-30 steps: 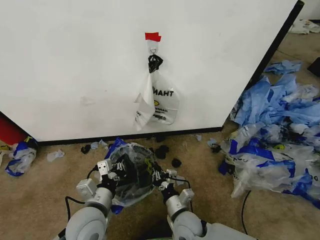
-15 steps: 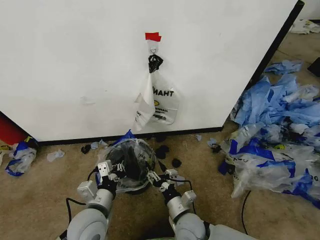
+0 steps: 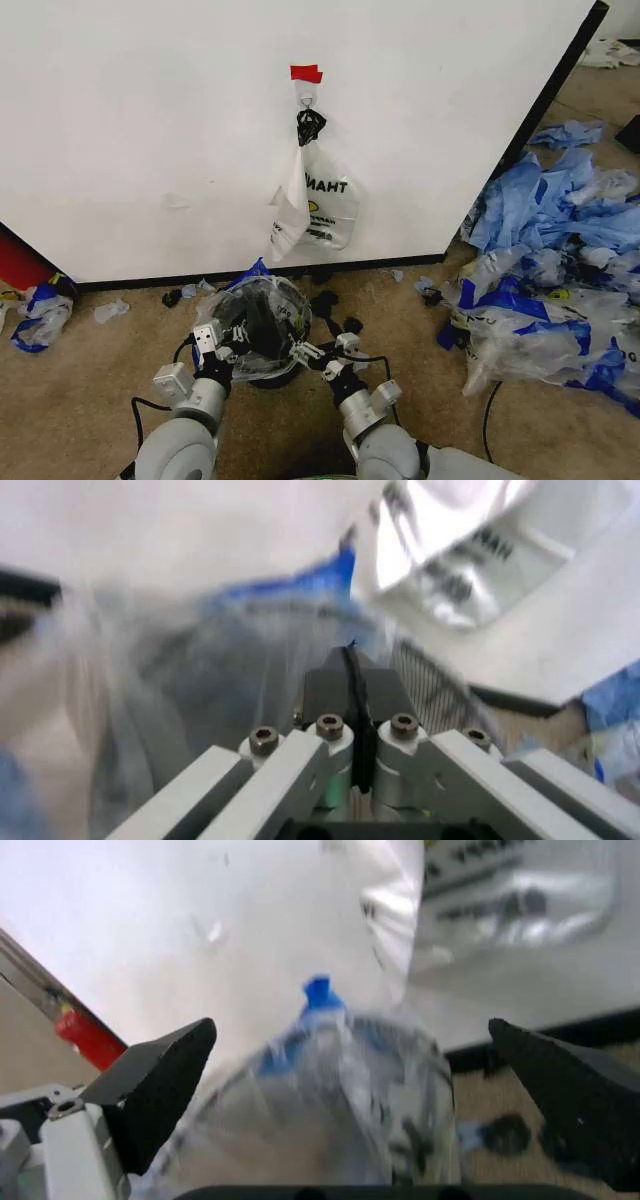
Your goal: Pick up the garbage bag from the wall and place it over the trash bin.
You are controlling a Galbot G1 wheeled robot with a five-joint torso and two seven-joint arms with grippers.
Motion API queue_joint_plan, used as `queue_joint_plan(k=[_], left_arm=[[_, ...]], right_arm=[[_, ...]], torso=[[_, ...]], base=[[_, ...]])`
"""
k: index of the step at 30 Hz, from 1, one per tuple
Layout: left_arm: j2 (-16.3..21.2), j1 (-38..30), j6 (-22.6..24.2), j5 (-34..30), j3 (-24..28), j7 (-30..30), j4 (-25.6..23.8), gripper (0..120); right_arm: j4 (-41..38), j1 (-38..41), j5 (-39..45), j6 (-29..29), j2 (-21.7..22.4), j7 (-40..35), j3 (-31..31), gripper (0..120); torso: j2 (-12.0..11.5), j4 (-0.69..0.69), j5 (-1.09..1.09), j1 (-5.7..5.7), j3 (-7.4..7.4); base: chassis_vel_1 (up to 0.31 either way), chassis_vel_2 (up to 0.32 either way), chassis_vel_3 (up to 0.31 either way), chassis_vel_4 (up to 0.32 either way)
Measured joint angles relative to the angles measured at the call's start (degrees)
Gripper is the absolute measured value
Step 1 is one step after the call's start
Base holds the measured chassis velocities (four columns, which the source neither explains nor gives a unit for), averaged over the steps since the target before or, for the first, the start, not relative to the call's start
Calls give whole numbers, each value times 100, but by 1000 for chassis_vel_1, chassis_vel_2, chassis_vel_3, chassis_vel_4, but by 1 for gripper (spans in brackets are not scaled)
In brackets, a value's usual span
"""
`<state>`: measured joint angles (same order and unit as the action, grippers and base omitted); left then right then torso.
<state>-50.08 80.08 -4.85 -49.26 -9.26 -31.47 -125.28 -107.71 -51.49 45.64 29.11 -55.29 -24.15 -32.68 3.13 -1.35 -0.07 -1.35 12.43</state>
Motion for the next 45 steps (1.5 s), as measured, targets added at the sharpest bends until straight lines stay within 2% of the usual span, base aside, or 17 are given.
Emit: queue_joint_plan(k=[3, 7, 8, 11, 14, 19, 20, 24, 27, 29, 35, 36, 41, 45], left_arm=[[-79, 7, -102, 319, -226, 190, -23, 0], [-299, 191, -462, 984, -655, 651, 30, 0], [-299, 191, -462, 984, -655, 651, 30, 0], [-612, 439, -1010, 1699, -1071, 1229, 184, 0], [-843, 547, -1322, 2055, -1290, 1538, 263, 0], [-1736, 886, -2160, 2962, -1959, 2470, 382, 19], [-1736, 886, -2160, 2962, -1959, 2470, 382, 19], [-2247, 1085, -2489, 3253, -2299, 2654, 308, 36], [-2520, 1159, -2693, 3368, -2500, 2725, 309, 50], [-2607, 1173, -2759, 3403, -2557, 2734, 333, 53], [-2985, 1268, -2984, 3534, -2627, 2708, 620, 78], [-2985, 1268, -2984, 3534, -2627, 2708, 620, 78], [-2936, 1321, -3016, 3405, -2741, 2660, 883, 97], [-2868, 1387, -3007, 3210, -2826, 2663, 937, 100]], right_arm=[[-44, -67, -163, 163, 42, 270, 285, 100], [36, -166, -346, 619, 49, 1131, 919, 100], [36, -166, -346, 619, 49, 1131, 919, 100], [-85, -320, -313, 870, 107, 1832, 1767, 100], [-182, -412, -319, 964, 134, 2069, 2267, 100], [-617, -1184, -561, 1057, 200, 2246, 4397, 100], [-617, -1184, -561, 1057, 200, 2246, 4397, 100], [-958, -2286, -781, 1136, 13, 2236, 5944, 100], [-1156, -2936, -847, 1267, -220, 2238, 6681, 100], [-1228, -3139, -853, 1308, -306, 2249, 6878, 100], [-1167, -4105, -1097, 1780, -839, 2384, 7461, 100], [-1167, -4105, -1097, 1780, -839, 2384, 7461, 100], [-849, -4493, -1338, 1827, -1127, 2317, 7665, 100], [-724, -4529, -1578, 1827, -1233, 2088, 7593, 100]], torso=[[0, -2, 1, 0, 0], [0, 0, 2, 0, 0], [0, 0, 2, 0, 0], [0, 0, 0, 0, 0], [0, 0, 1, 0, 0], [0, 0, 0, 0, 0], [0, 0, 0, 0, 0], [0, -3, 0, 0, -1], [0, -2, 4, 0, -1], [0, 0, -1, 0, -1], [0, 0, 1, 0, -1], [0, 0, 1, 0, -1], [0, 0, 1, 0, -1], [0, 0, 0, 0, -1]], base=[[0, 0, 0, 0], [0, 0, 0, 0], [0, 0, 0, 0], [0, 0, 0, 0], [0, 0, 0, 0], [0, 0, 0, 0], [0, 0, 0, 0], [0, 0, 0, 0], [0, 0, 0, 0], [0, 0, 0, 0], [0, 0, 0, 0], [0, 0, 0, 0], [0, 0, 0, 0], [0, 0, 0, 0]])
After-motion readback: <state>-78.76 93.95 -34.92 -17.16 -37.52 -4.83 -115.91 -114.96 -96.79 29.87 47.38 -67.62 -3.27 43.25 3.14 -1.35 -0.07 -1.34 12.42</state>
